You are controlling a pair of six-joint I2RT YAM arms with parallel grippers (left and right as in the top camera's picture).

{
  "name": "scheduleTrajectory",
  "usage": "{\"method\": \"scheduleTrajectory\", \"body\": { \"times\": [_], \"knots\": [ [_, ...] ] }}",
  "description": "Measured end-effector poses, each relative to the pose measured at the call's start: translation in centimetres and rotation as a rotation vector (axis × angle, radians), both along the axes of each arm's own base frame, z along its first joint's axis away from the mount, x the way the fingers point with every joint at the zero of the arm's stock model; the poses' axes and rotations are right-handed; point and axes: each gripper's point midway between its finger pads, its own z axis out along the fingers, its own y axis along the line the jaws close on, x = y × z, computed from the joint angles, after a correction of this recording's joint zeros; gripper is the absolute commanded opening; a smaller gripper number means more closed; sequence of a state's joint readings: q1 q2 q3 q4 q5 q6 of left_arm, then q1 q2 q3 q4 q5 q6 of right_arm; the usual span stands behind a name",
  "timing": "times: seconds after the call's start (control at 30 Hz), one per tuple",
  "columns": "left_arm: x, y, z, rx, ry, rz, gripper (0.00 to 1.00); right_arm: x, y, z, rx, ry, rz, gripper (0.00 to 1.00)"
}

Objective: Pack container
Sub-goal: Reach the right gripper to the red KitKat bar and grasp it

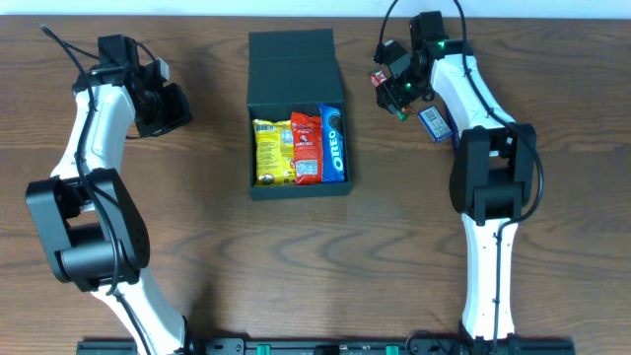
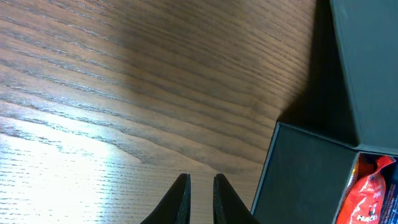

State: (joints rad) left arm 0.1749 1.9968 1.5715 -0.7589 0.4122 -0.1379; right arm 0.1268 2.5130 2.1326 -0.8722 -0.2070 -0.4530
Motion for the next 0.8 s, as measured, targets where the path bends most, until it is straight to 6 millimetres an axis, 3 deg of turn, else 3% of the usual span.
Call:
{"method": "scheduleTrajectory", "body": {
  "times": [0.17,0.43,0.8],
  "knots": [
    [0.01,0.01,0.0,0.0,0.0,0.0,0.15,0.02,-0.08,-0.03,-0.002,0.001,-0.005,0.41],
    [0.0,0.0,0.0,0.0,0.0,0.0,0.15,0.07,-0.31,-0.07,-0.008,0.004,-0.033,0.24],
    [0.01,0.01,0.0,0.0,0.0,0.0,0.15,-0.31,-0.38,0.89,-0.004,0.048,-0.074,0.14]
  ]
}}
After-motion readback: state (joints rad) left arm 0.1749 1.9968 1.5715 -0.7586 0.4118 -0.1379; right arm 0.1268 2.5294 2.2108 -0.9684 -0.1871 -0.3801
